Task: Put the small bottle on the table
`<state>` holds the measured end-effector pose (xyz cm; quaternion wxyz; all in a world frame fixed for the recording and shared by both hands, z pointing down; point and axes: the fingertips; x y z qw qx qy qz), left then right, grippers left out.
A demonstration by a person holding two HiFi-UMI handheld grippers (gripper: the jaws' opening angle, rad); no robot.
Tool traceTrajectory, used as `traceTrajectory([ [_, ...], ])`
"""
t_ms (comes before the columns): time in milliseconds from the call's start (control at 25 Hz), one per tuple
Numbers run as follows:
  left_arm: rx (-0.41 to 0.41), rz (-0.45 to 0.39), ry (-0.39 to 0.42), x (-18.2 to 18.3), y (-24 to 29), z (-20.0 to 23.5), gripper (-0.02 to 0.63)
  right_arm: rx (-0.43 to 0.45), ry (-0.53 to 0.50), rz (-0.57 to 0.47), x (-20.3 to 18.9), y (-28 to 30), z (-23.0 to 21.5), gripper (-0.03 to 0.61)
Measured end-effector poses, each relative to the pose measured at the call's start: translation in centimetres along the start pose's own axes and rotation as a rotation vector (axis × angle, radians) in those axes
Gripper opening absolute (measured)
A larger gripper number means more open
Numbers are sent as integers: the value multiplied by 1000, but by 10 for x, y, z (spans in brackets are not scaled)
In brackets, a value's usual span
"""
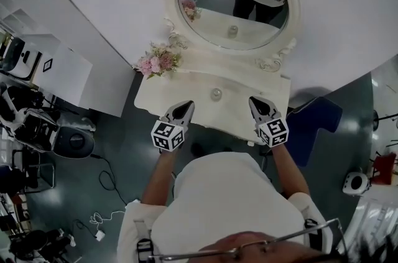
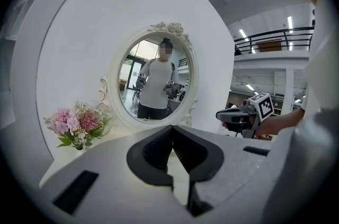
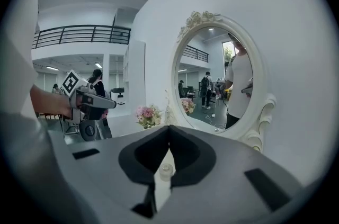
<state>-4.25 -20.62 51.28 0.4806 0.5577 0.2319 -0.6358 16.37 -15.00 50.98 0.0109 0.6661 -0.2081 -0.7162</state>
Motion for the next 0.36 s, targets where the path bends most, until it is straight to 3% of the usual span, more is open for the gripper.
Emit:
traceTrajectory([
  [360, -10, 6, -3, 0, 9, 4, 3, -8, 3, -2, 6, 5, -7, 6],
])
Point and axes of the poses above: the fingertips, and each gripper's own axes: y forward along the fingers, z to its left, x out of its top, and after that the axes turned 3 degrees about -x, right-handed
